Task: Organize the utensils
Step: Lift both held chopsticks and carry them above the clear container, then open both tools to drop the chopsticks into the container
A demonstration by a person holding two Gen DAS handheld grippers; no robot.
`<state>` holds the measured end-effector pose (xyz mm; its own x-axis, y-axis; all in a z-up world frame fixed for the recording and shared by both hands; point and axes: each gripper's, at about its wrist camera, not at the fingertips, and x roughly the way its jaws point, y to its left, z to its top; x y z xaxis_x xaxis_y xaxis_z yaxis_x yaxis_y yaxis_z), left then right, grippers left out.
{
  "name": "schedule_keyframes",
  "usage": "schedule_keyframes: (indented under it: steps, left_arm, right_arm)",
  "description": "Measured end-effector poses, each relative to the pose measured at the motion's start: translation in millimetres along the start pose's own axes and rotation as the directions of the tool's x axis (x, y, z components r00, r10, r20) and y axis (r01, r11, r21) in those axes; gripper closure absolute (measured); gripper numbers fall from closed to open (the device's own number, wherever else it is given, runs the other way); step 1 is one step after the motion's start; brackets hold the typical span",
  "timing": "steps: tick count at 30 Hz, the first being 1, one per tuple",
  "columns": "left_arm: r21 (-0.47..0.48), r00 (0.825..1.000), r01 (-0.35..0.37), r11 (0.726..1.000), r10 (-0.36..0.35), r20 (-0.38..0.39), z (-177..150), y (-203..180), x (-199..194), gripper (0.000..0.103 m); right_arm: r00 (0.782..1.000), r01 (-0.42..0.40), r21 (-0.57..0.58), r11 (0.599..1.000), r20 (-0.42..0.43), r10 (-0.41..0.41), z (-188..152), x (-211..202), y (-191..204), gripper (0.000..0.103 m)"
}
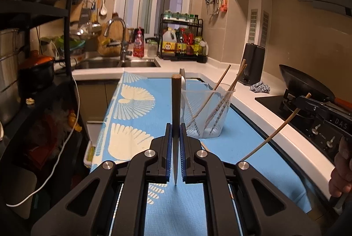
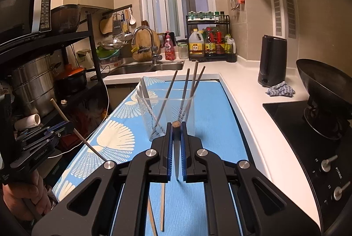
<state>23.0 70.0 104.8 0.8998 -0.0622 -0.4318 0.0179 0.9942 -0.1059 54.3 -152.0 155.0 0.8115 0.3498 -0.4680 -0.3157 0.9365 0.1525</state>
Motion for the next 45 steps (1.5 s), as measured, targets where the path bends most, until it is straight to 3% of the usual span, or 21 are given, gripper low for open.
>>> schedule_keyframes:
  steps: [5,10,18,22,24,31,37,39,41,45]
  left_arm:
    - [-0.045,0.994,0.023,0.999,-0.028,-0.106,26.1,4.7,17.8,0.096]
    - [-0.028,0.987,0.062,0.998,-0.066,-0.143,70.1,-0.7,29.6,0.096]
    - [0.011,0.991,0.120,0.993,-0.119,-0.060,160.0,-17.9,41.1,0.096]
    - [0.018,0.991,0.129,0.991,-0.129,-0.024,186.5,-26.9,60.3,0.096]
    - [0.015,0.991,0.132,0.991,-0.132,-0.029,188.8,-28.5,74.3,0.096]
    - [-0.021,0.979,0.132,0.991,-0.134,-0.152,160.7,-25.1,140.1,0.096]
    - [-0.026,0.964,0.131,0.991,-0.134,-0.228,140.9,-25.9,163.0,0.096]
    - [-0.025,0.967,0.134,0.991,-0.136,-0.215,143.3,-27.8,156.5,0.089]
    - [-0.015,0.977,0.137,0.990,-0.138,-0.162,149.8,-28.3,137.4,0.064]
    - [0.003,0.991,0.123,0.992,-0.123,-0.061,155.7,-28.1,94.8,0.056]
  right_arm:
    - [0.999,-0.027,-0.008,1.000,-0.031,0.027,27.8,11.1,3.8,0.096]
    - [0.997,-0.068,0.002,0.998,-0.044,0.068,72.2,20.3,3.1,0.096]
    - [0.995,-0.082,-0.022,0.996,0.058,0.083,161.7,28.6,9.1,0.096]
    - [0.994,-0.067,-0.021,0.998,0.089,0.068,184.8,43.5,8.0,0.096]
    - [0.994,-0.041,-0.022,0.999,0.096,0.043,187.4,55.3,7.7,0.096]
    - [0.999,-0.005,-0.020,1.000,0.045,0.006,170.7,102.1,7.6,0.097]
    - [0.999,0.004,-0.040,0.999,-0.041,-0.006,152.3,128.5,11.4,0.092]
    - [0.998,0.035,-0.058,0.998,-0.053,-0.038,151.4,128.5,14.0,0.072]
    - [0.998,0.047,-0.062,0.997,-0.032,-0.049,153.6,119.7,15.0,0.071]
    - [0.998,0.062,-0.092,0.994,0.039,-0.058,157.6,85.3,20.1,0.069]
